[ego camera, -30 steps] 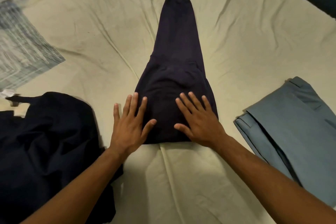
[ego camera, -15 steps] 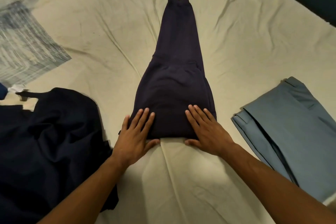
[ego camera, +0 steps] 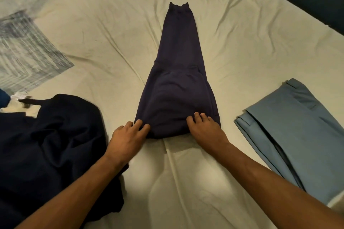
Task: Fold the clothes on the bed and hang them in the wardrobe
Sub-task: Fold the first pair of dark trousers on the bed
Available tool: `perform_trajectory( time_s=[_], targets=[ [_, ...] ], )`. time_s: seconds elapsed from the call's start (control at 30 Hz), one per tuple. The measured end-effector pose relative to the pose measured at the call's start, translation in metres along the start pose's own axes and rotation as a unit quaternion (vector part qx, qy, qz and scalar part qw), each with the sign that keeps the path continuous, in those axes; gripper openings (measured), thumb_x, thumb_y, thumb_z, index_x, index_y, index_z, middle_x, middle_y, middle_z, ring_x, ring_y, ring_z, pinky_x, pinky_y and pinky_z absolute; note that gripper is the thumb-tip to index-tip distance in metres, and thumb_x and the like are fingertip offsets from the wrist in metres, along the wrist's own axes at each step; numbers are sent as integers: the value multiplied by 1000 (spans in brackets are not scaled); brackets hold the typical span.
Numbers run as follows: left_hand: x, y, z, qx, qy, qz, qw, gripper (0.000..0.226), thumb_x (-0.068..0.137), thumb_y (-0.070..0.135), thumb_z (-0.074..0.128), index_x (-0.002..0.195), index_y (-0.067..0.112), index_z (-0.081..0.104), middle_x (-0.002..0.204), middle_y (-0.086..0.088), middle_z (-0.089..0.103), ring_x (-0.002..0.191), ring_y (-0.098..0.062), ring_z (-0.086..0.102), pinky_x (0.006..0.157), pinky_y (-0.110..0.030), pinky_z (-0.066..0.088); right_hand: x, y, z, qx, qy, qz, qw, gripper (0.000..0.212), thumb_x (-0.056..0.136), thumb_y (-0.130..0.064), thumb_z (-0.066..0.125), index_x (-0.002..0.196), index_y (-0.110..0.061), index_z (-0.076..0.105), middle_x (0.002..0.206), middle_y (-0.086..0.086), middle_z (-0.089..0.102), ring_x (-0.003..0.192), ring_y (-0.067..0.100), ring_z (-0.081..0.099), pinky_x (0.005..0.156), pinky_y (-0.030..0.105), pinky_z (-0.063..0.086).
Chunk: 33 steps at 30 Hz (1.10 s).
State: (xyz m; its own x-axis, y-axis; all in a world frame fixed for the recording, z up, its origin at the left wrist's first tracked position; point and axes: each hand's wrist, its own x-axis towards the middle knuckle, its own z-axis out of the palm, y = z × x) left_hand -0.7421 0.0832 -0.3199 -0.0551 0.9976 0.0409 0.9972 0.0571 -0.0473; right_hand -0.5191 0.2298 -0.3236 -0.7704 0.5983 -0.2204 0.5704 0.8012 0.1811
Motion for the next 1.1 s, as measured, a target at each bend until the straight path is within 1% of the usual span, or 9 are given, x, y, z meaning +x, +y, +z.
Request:
perform_trajectory(
  time_s=[0.07,0.17,0.3,0.4,0.5,0.6,0.73,0.87,1.1],
  targets=[
    [-3,0,-8,-8,6,13,1000,48,52,12,91,94,11,67,78,-8,59,53,-28,56,44,-32,43,-4,-1,-22,0,-16,0,1000,34,79,-6,76,108,-4,58,94,23,66,78,40,67,57,42,54],
    [-13,1,-6,-19,-23,43,999,48,49,19,91,90,16,66,77,-4,58,53,-25,56,46,-30,44,-17,-8,-33,18,-70,-34,997,35,99,-3,44,133,-2,38,118,25,56,103,40,60,75,45,52],
    [-24,4,0,-35,-86,80,992,41,55,40,79,88,26,59,79,3,54,58,-20,56,52,-31,46,-27,-12,-48,43,-229,-42,972,59,95,-12,57,146,-5,27,145,30,37,126,44,47,93,49,49],
    [-17,2,-8,-68,-61,54,994,38,68,60,59,85,27,54,77,8,43,68,-15,44,64,-34,41,-12,8,-61,228,-276,-15,934,63,93,-43,60,144,-17,35,142,16,48,124,33,51,100,43,48],
    [12,-1,-16,-107,-15,-7,994,40,79,63,50,92,25,50,83,9,44,75,-16,43,69,-36,39,18,32,-75,387,-150,76,907,56,93,-49,59,139,-20,48,137,7,57,122,27,56,101,37,45],
    [68,-2,-15,-151,5,-102,983,43,87,58,42,105,21,52,97,-1,54,88,-25,52,75,-42,45,62,50,-69,398,3,189,898,48,97,-39,57,136,-12,50,135,10,57,121,30,55,97,37,44],
    [146,-10,-7,-281,34,-255,924,44,95,41,55,126,10,50,119,-15,56,108,-35,53,89,-50,47,117,65,-52,404,-11,279,871,56,96,-46,58,133,-5,46,131,16,56,119,36,55,94,43,47],
    [191,-20,5,-329,-17,-343,879,41,95,41,59,120,10,50,113,-12,64,103,-34,60,87,-46,50,136,69,-38,390,-34,314,865,53,95,-50,59,126,-8,48,125,12,61,117,35,56,97,48,46],
    [216,-21,10,-309,63,-319,893,22,100,30,54,109,9,55,99,-2,55,85,-20,51,75,-35,38,149,79,-25,461,69,311,828,29,97,-38,60,113,-15,53,112,2,65,105,26,60,95,49,48]
  ],
)
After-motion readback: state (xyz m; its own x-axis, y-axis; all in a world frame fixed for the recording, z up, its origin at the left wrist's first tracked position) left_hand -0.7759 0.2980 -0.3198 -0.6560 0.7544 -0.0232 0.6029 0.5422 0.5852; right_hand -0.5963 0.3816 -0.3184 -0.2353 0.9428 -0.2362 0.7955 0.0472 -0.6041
